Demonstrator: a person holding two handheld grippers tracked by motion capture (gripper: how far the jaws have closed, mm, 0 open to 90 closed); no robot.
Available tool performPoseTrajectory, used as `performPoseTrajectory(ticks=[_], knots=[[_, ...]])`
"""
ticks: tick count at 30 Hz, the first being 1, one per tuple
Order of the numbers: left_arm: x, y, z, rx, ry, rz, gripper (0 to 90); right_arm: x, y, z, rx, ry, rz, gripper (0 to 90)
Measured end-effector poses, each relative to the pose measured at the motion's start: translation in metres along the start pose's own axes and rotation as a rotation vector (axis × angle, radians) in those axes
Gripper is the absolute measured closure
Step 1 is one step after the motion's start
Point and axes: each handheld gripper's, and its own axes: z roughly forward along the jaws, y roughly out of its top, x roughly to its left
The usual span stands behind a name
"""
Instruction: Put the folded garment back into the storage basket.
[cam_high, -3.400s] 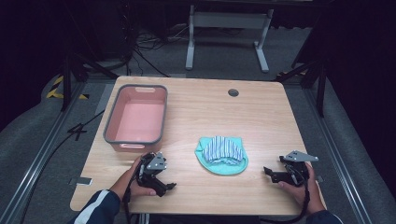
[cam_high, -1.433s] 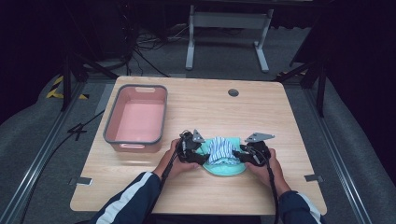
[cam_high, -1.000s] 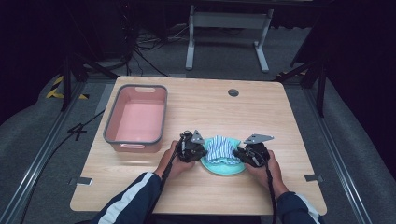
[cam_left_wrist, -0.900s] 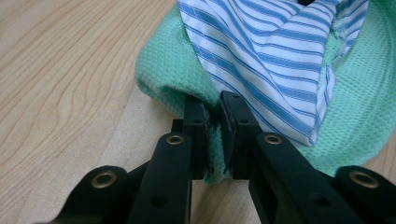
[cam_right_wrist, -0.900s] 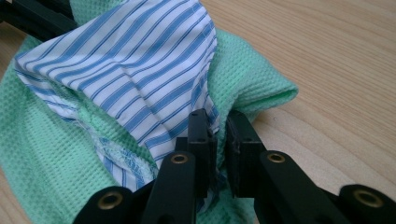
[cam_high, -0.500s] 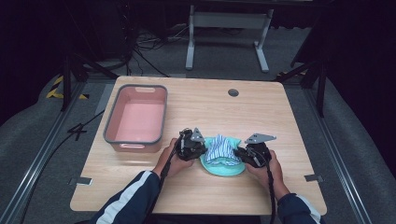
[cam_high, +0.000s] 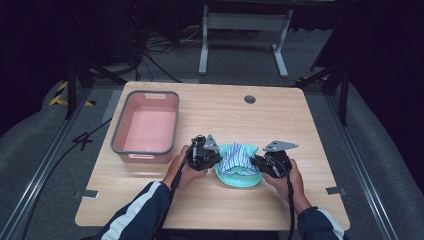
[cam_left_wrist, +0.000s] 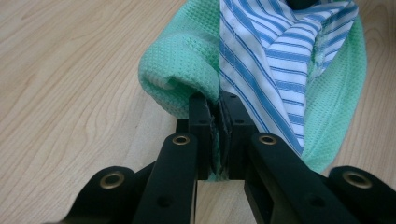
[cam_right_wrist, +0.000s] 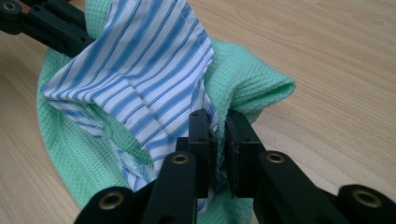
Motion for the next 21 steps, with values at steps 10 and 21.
performPoseTrajectory(ticks=[10,21], knots=[[0.001,0.017,-0.013,0.003,0.020,0.024,84.6,0.004,0.014,-0.007,-0.020,-0.007,0.004,82.0],[0.011,0.031,-0.045,-0.034,0.056,0.019,84.7,0.012,0.043,-0.012,-0.045,0.004,-0.004,82.0]])
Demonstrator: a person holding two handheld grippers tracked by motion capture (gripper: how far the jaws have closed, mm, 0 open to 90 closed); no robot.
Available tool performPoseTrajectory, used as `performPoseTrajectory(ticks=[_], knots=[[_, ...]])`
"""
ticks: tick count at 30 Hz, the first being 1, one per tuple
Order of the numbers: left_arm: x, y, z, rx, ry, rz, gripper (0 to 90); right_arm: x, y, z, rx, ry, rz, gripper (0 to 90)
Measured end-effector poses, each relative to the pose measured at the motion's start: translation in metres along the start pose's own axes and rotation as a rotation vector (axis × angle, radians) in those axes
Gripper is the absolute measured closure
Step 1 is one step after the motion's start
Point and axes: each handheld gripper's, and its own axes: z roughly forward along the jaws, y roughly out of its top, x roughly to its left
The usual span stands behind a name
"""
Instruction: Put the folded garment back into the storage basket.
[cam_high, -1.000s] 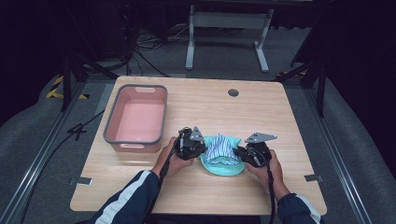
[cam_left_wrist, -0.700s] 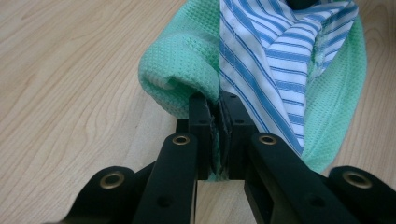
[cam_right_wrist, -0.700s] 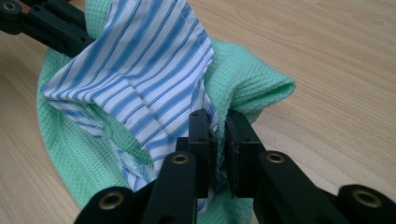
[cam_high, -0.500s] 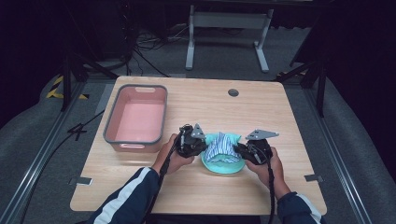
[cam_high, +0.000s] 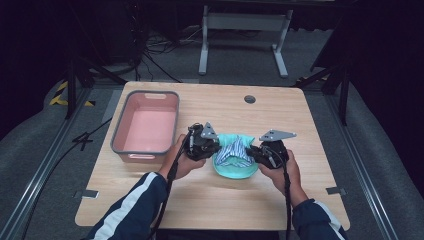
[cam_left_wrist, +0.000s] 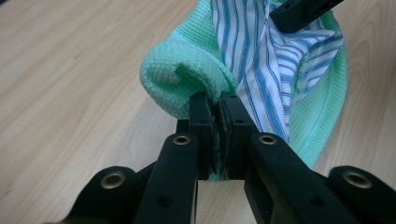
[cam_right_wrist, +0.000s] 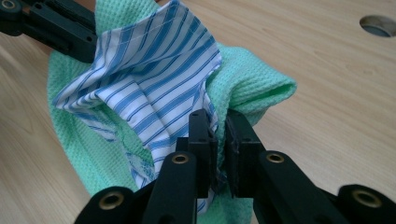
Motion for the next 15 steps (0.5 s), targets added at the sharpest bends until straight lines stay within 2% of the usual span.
performPoseTrajectory(ticks=[4,5,8,15], knots=[[0.007,0.003,-0.009,-0.007,0.014,-0.005,84.8,0.005,0.018,-0.002,-0.013,-0.006,-0.022,82.0],[0.008,0.004,-0.013,-0.015,0.021,-0.009,84.8,0.005,0.018,-0.002,-0.013,-0.006,-0.022,82.0],[0.014,0.008,-0.027,-0.028,0.041,-0.009,84.8,0.010,0.034,-0.002,-0.023,-0.010,-0.038,82.0],[0.028,0.009,-0.050,-0.030,0.083,-0.011,84.8,0.021,0.061,0.005,-0.033,-0.013,-0.064,82.0]])
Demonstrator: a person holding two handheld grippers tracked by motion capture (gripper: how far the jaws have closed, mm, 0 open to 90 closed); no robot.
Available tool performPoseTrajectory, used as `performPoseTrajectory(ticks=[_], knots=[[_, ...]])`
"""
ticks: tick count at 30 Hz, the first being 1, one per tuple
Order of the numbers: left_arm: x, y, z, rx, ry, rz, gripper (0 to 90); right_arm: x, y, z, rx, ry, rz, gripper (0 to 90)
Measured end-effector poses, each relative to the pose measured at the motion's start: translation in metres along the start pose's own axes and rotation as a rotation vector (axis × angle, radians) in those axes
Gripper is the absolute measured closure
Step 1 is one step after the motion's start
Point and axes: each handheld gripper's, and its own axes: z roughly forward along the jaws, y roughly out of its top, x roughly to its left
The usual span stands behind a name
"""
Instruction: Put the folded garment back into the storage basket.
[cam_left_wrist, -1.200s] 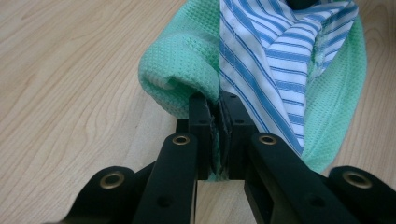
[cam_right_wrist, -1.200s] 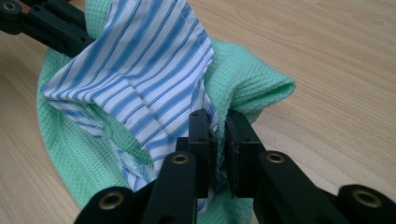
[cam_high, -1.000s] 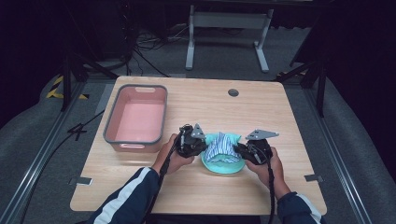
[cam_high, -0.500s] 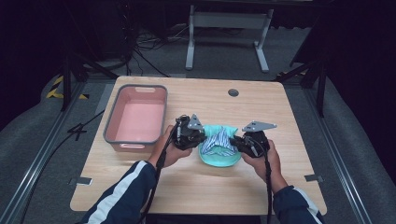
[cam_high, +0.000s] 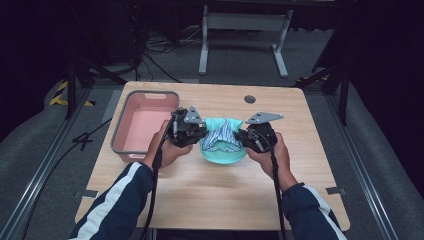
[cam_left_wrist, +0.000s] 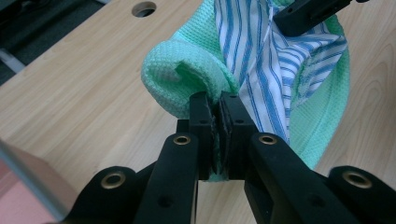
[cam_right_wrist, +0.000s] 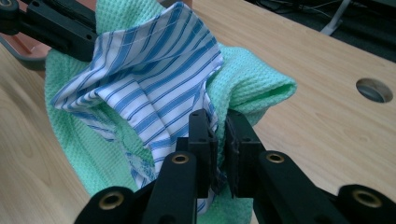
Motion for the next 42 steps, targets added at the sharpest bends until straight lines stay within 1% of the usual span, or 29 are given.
performPoseTrajectory(ticks=[3,5,7,8,9,14,15,17,18,19,20,21,22,24,28,29,32,33,35,40,42], knots=[[0.007,-0.002,-0.011,-0.013,0.021,-0.003,84.8,0.005,0.011,0.004,-0.010,0.004,-0.011,82.0],[0.012,-0.004,-0.017,-0.008,0.036,-0.007,84.8,0.009,0.018,0.007,-0.014,0.007,-0.020,82.0],[0.018,-0.008,-0.024,-0.023,0.050,-0.027,84.8,0.012,0.025,0.011,-0.013,0.013,-0.028,82.0],[0.022,-0.009,-0.028,-0.027,0.057,-0.029,84.8,0.014,0.028,0.013,-0.012,0.011,-0.036,82.0],[0.025,-0.011,-0.031,-0.029,0.057,-0.046,84.8,0.017,0.031,0.014,-0.015,0.017,-0.035,82.0],[0.034,-0.017,-0.048,-0.041,0.098,-0.055,84.8,0.029,0.047,0.023,-0.022,0.032,-0.058,82.0],[0.036,-0.017,-0.051,-0.034,0.106,-0.051,84.8,0.033,0.051,0.025,-0.020,0.034,-0.065,82.0],[0.040,-0.021,-0.057,-0.030,0.117,-0.057,84.8,0.038,0.056,0.029,-0.018,0.041,-0.073,82.0],[0.040,-0.021,-0.057,-0.030,0.117,-0.057,84.8,0.038,0.056,0.029,-0.018,0.041,-0.073,82.0],[0.041,-0.022,-0.059,-0.036,0.122,-0.068,84.8,0.042,0.062,0.033,-0.017,0.049,-0.080,82.0],[0.044,-0.024,-0.063,-0.027,0.136,-0.056,84.8,0.044,0.064,0.035,-0.015,0.053,-0.083,81.9],[0.045,-0.026,-0.065,-0.028,0.140,-0.068,84.8,0.044,0.064,0.035,-0.015,0.053,-0.083,81.9],[0.047,-0.028,-0.067,-0.032,0.147,-0.075,84.8,0.046,0.068,0.037,-0.018,0.056,-0.087,82.0],[0.051,-0.032,-0.073,-0.025,0.159,-0.077,84.8,0.050,0.073,0.041,-0.017,0.060,-0.093,82.0],[0.061,-0.042,-0.082,-0.024,0.183,-0.108,84.8,0.060,0.084,0.052,-0.020,0.076,-0.099,81.9],[0.063,-0.044,-0.084,-0.014,0.190,-0.103,84.8,0.063,0.086,0.054,-0.019,0.077,-0.102,81.9],[0.069,-0.050,-0.089,-0.021,0.207,-0.124,84.8,0.070,0.093,0.062,-0.021,0.089,-0.107,81.9],[0.072,-0.053,-0.092,-0.016,0.211,-0.127,84.8,0.072,0.095,0.064,-0.021,0.092,-0.108,81.9],[0.075,-0.056,-0.094,-0.022,0.220,-0.147,84.8,0.077,0.099,0.070,-0.018,0.099,-0.111,81.8],[0.084,-0.064,-0.100,0.001,0.241,-0.153,84.8,0.085,0.106,0.082,-0.016,0.108,-0.119,81.8],[0.087,-0.066,-0.102,-0.004,0.246,-0.156,84.8,0.088,0.108,0.087,-0.015,0.113,-0.112,81.8]])
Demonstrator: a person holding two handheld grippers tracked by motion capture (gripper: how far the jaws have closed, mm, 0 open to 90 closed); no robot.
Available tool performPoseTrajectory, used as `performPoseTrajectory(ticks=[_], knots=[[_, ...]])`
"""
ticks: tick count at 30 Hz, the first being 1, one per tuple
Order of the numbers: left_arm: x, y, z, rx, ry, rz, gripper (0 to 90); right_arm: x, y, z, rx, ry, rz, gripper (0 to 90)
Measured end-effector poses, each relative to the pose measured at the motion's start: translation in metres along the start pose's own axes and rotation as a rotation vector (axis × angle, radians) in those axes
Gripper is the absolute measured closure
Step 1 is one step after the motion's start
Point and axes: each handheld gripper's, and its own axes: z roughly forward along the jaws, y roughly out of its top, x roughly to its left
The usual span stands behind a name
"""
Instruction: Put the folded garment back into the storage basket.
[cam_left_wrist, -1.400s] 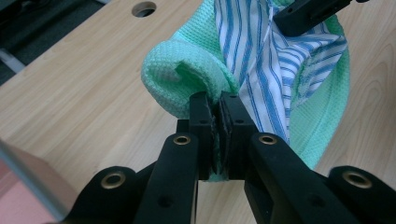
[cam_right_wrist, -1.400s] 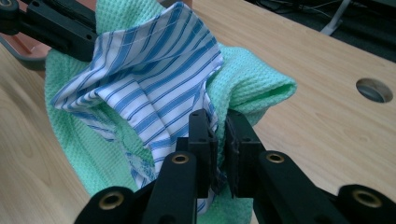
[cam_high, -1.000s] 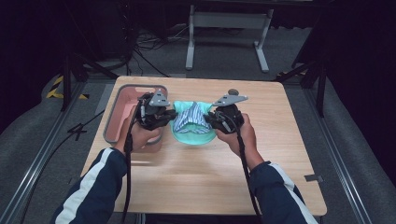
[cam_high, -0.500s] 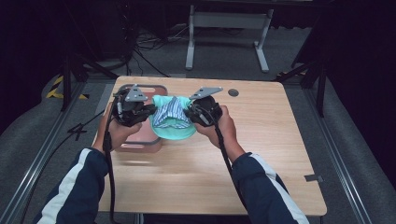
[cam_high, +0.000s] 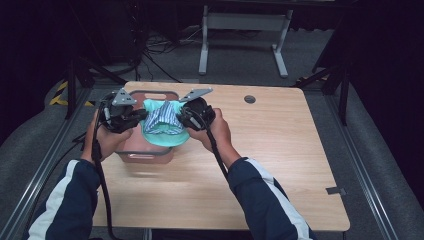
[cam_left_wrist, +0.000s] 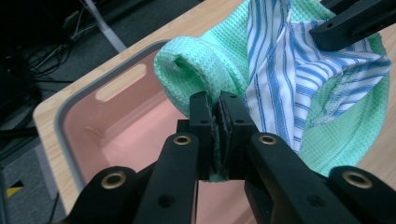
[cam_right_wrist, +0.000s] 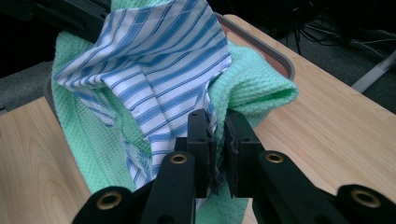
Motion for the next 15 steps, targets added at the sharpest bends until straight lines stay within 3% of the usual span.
performPoseTrajectory(ticks=[6,8,15], knots=[[0.014,-0.010,-0.001,0.014,0.036,-0.025,84.8,0.010,0.009,0.020,0.004,0.014,-0.008,81.8],[0.021,-0.017,0.001,0.002,0.030,-0.060,84.8,0.014,0.012,0.028,0.009,0.017,-0.015,81.8],[0.031,-0.030,0.004,0.028,0.059,-0.067,84.8,0.022,0.015,0.052,0.028,0.024,-0.025,81.8]])
